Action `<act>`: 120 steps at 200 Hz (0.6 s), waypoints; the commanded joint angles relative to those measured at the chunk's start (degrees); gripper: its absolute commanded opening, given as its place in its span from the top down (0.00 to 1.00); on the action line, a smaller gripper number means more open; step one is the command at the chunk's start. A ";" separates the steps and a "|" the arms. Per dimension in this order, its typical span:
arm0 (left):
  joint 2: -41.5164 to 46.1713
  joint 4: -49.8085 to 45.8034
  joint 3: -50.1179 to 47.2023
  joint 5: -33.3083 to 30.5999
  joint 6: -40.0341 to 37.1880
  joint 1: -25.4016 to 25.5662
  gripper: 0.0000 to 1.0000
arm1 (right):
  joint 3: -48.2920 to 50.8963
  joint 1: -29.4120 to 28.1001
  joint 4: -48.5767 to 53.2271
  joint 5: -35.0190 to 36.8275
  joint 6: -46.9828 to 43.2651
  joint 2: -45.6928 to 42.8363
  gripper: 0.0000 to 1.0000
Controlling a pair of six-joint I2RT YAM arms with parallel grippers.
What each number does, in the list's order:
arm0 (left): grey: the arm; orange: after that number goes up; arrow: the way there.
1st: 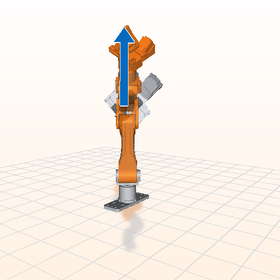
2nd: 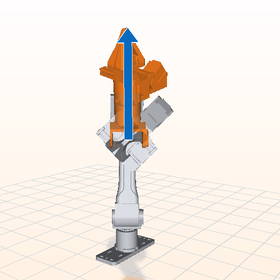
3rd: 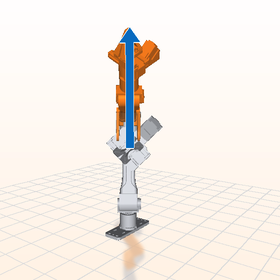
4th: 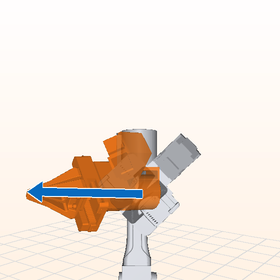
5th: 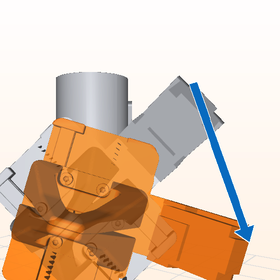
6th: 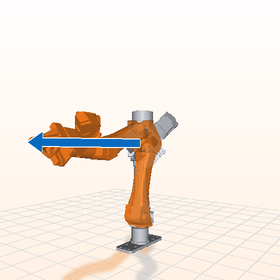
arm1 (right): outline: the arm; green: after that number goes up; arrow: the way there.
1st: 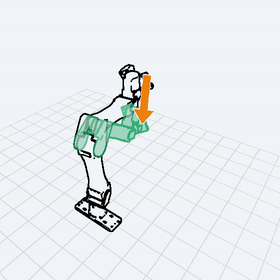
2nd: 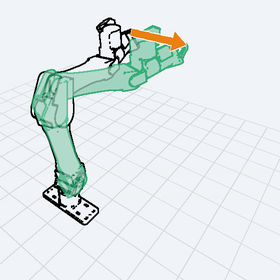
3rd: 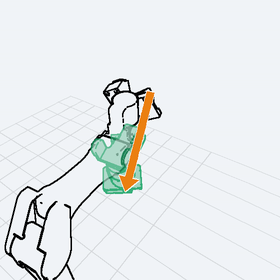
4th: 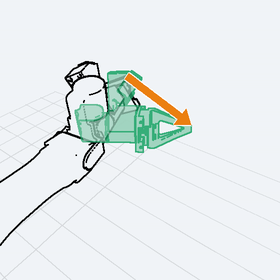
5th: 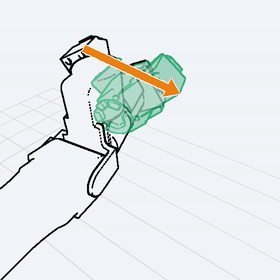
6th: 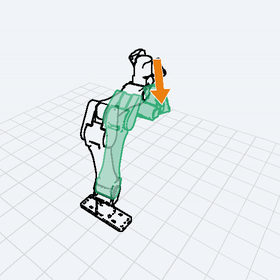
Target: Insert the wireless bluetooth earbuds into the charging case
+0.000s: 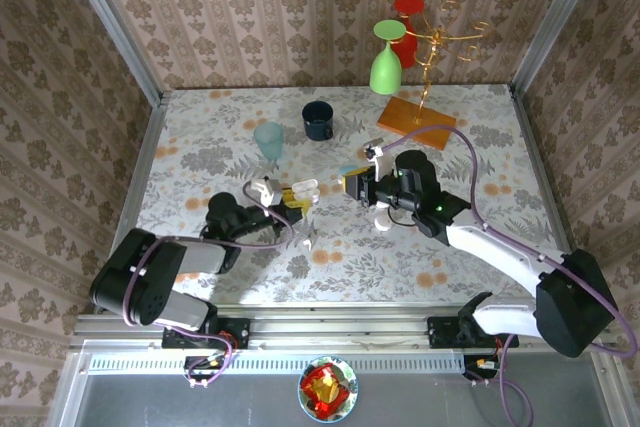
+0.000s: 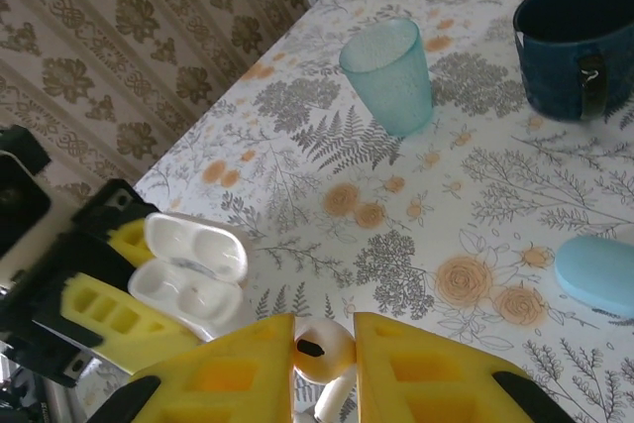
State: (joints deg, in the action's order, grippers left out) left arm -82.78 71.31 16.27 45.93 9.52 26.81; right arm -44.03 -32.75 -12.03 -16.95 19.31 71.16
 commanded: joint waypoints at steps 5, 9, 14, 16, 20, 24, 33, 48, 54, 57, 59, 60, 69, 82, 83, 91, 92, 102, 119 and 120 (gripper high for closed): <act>-2.79 2.33 3.26 -0.74 1.58 2.81 1.00 | 0.17 0.15 -0.01 -1.41 -1.40 -2.80 0.78; -3.20 2.34 3.60 -0.72 1.57 3.12 1.00 | 0.25 0.15 -0.03 -1.56 -1.39 -2.99 0.78; -3.73 2.42 4.09 -0.63 1.63 3.60 1.00 | 0.30 0.15 -0.09 -1.68 -1.40 -3.22 0.78; -3.93 2.43 4.18 -0.61 1.64 3.73 1.00 | 0.27 0.15 -0.12 -1.75 -1.45 -3.28 0.78; -4.25 2.37 4.62 -0.60 1.60 4.13 1.00 | 0.26 0.15 -0.10 -1.85 -1.46 -3.37 0.78; -4.69 2.41 5.02 -0.57 1.64 4.46 1.00 | 0.28 0.15 -0.04 -1.94 -1.39 -3.39 0.78; -5.52 2.45 5.89 0.10 1.35 5.18 1.00 | 0.39 0.15 -0.01 -2.19 -1.50 -3.48 0.78; -6.67 2.44 7.09 0.70 1.29 5.93 1.00 | 0.42 0.15 -0.30 -2.77 -1.42 -3.40 0.78; -7.06 2.43 7.49 0.89 1.29 6.10 1.00 | 0.51 0.15 -0.47 -3.02 -1.38 -3.39 0.78; -7.19 2.48 7.62 1.06 1.29 6.19 1.00 | 0.52 0.15 -0.54 -3.05 -1.34 -3.39 0.78; -7.34 2.49 7.81 1.21 1.29 6.23 1.00 | 0.52 0.15 -0.60 -3.10 -1.33 -3.39 0.78; -7.41 2.46 7.85 1.24 1.34 6.28 1.00 | 0.57 0.19 -0.61 -3.09 -1.31 -3.39 0.78; -7.66 2.52 8.39 1.62 1.47 6.56 1.00 | 0.61 0.15 -0.62 -3.09 -1.36 -3.39 0.78; -7.82 2.52 8.84 1.96 1.47 6.93 1.00 | 0.77 0.15 -0.58 -3.05 -1.48 -3.56 0.78; -7.83 2.52 8.85 1.96 1.42 6.94 1.00 | 0.82 0.15 -0.65 -3.07 -1.48 -3.56 0.78; -7.84 2.52 8.90 1.97 1.38 7.03 1.00 | 0.88 0.13 -0.75 -2.94 -1.40 -3.61 0.78; -7.92 2.48 8.88 1.92 1.38 7.03 1.00 | 0.88 0.14 -0.78 -2.88 -1.44 -3.59 0.78; -8.09 2.52 8.91 1.69 1.30 7.01 1.00 | 0.96 0.14 -0.84 -2.87 -1.31 -3.40 0.78; -8.41 2.52 9.26 1.44 1.50 7.01 1.00 | 1.14 0.15 -1.36 -3.22 -1.03 -3.02 0.78; -8.43 2.52 9.28 1.44 1.53 7.02 1.00 | 1.14 0.15 -1.39 -3.24 -1.03 -2.94 0.78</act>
State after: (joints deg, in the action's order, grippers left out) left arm -90.30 71.61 24.01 46.33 10.31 33.47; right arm -43.64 -32.75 -12.05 -18.87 19.27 68.71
